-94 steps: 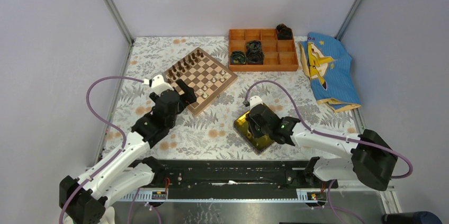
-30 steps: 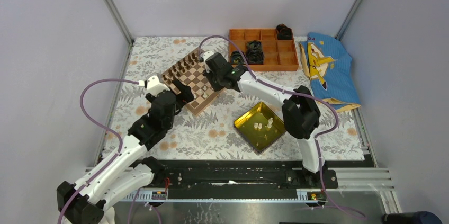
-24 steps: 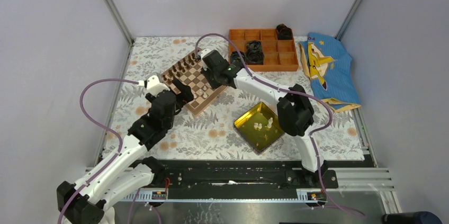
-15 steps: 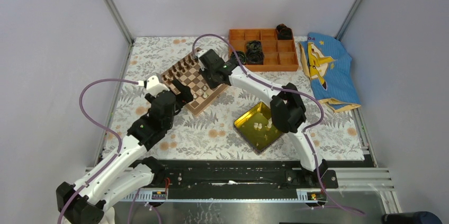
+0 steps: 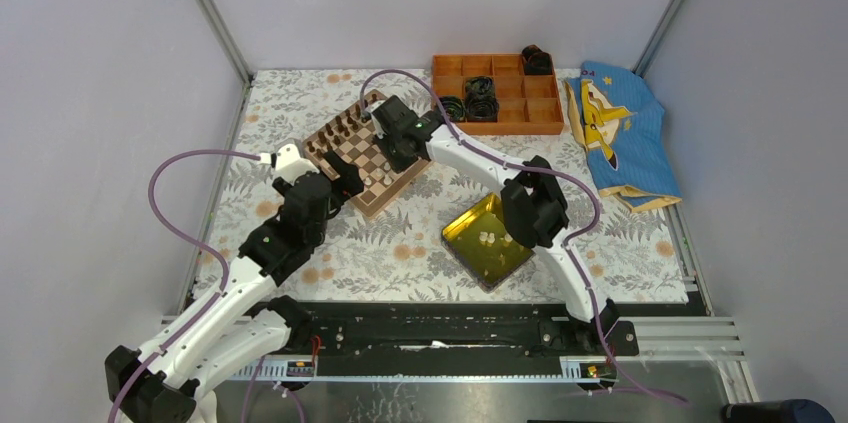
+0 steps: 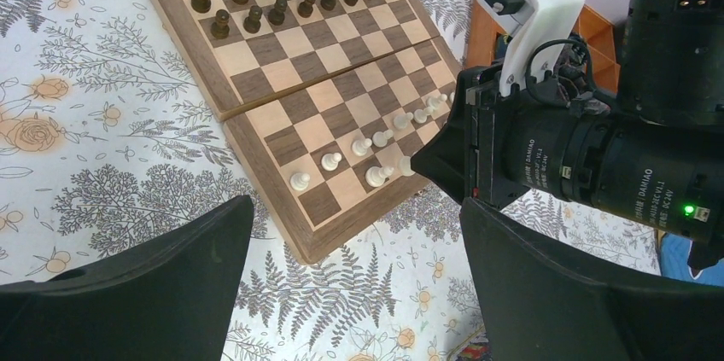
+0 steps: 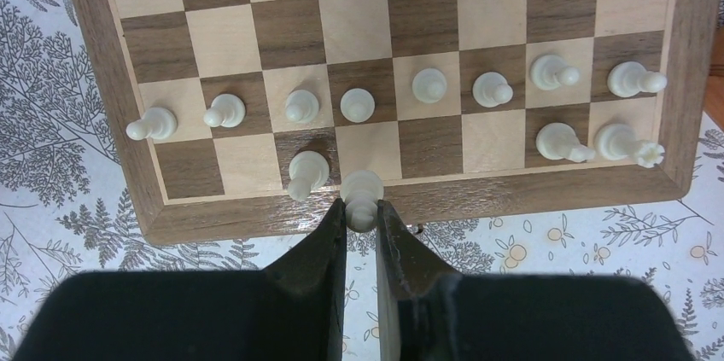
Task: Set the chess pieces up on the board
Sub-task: Place the chess piece on the chessboard.
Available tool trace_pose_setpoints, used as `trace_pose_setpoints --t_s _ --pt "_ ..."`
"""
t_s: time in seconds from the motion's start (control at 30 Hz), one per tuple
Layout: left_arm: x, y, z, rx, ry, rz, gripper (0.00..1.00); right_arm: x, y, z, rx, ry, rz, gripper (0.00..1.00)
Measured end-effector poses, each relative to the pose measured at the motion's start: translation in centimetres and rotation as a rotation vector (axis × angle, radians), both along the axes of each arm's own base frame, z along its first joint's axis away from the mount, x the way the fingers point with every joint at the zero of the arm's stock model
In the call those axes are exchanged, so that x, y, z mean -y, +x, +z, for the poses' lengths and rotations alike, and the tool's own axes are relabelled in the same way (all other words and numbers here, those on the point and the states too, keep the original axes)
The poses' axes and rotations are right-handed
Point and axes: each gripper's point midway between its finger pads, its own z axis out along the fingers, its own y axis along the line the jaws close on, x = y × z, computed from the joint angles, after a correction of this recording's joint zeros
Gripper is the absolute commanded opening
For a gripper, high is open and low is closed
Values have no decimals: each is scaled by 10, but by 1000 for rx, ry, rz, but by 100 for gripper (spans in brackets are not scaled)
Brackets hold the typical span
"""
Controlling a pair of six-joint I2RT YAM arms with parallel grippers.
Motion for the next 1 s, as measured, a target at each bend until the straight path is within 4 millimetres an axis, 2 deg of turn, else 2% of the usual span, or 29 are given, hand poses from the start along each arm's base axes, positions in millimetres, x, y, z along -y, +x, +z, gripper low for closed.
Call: trace_pose_setpoints --t_s 0.5,1.0 --pt "0 0 0 -2 2 0 99 -1 -1 -18 -28 -25 3 0" --pt "0 0 0 -1 1 0 99 -4 0 -19 -30 -16 7 1"
